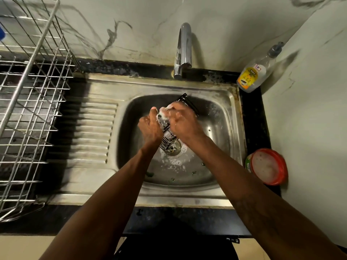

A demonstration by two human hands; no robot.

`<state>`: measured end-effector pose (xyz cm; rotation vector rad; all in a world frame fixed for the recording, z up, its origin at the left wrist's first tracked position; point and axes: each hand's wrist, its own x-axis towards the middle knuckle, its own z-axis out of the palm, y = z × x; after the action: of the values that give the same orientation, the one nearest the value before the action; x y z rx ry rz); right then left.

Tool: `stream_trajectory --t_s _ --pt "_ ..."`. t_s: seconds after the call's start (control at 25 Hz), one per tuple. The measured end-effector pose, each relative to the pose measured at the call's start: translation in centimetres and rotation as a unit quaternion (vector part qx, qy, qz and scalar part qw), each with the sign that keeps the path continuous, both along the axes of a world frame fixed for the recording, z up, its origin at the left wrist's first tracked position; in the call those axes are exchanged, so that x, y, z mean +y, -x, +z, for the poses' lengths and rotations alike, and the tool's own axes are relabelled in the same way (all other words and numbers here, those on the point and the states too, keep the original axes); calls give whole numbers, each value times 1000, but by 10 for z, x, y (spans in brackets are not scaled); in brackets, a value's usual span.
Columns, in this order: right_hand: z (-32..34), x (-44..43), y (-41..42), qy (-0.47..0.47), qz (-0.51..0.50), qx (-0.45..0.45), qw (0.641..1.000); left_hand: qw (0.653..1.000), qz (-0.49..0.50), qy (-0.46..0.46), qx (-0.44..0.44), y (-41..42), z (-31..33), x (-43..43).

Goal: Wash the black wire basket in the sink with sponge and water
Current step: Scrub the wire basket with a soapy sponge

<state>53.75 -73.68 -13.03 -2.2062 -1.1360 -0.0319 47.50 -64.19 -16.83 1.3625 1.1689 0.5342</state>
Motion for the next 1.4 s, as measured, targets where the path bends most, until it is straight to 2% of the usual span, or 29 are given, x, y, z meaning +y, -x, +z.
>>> stream_trajectory --t_s 0.04,0.08,0.12,0.16,0.2,0.28,0.32,0.36,0.44,0.48,0.52,0.64,0.68,0.76,0.8,0.84,0.96,1.0,1.08,1.12,1.2,1.32,1.4 --pt "2 1 -13 -8 -88 13 996 1000 -5 6 -5 3 -3 0" --pt "8 2 -25 -19 -173 70 982 1000 0 19 -11 7 -4 0" --pt "9 5 -31 -19 -199 130 971 1000 3 23 -12 8 -4 -1" --pt "14 11 -26 -7 -165 163 973 1000 -8 18 -3 9 -5 -1" --pt "20 18 -10 24 -81 144 986 1000 -23 4 0 11 -7 0" --pt "16 16 20 50 60 38 996 998 -55 -33 -10 12 -12 2" --pt "14 9 17 39 67 8 997 997 -60 -43 -10 12 -14 3" --pt "13 3 2 31 22 0 999 997 -65 -43 -11 12 -15 4" --pt "12 -2 -37 -2 -147 26 989 996 -73 -39 -16 9 -15 3" --pt "13 0 -40 -9 -164 51 985 997 -70 -32 -14 10 -13 3" --pt "14 4 -31 6 -133 53 990 997 -65 -32 -11 10 -10 3" --pt "7 5 5 69 41 -25 996 998 -58 -30 -14 9 -7 8" --pt "13 4 -6 73 34 -19 997 998 -58 -33 -17 8 -6 8" --pt "16 5 -39 95 -124 19 988 999 -45 -26 -18 6 -8 7" --pt "19 7 -41 103 -156 45 981 999 -32 -15 -19 6 -8 6" --pt "21 8 -32 96 -137 65 984 999 -27 -7 -22 6 -7 6" --pt "14 6 6 94 18 22 995 998 -46 -18 -25 5 -8 10" --pt "16 4 -3 83 -4 37 996 999 -43 -21 -23 4 -7 11" --pt "18 0 -38 87 -146 55 984 999 -32 -22 -24 2 -7 11" --pt "21 -5 -46 101 -174 59 978 999 -32 -22 -28 1 -9 11" --pt "18 -15 -37 95 -126 99 983 999 -37 -15 -25 0 -9 10" --pt "8 -35 -23 79 22 69 994 998 -44 -25 -28 1 -10 12" --pt "8 -37 -51 107 11 20 994 998 -50 -31 -23 1 -8 11"
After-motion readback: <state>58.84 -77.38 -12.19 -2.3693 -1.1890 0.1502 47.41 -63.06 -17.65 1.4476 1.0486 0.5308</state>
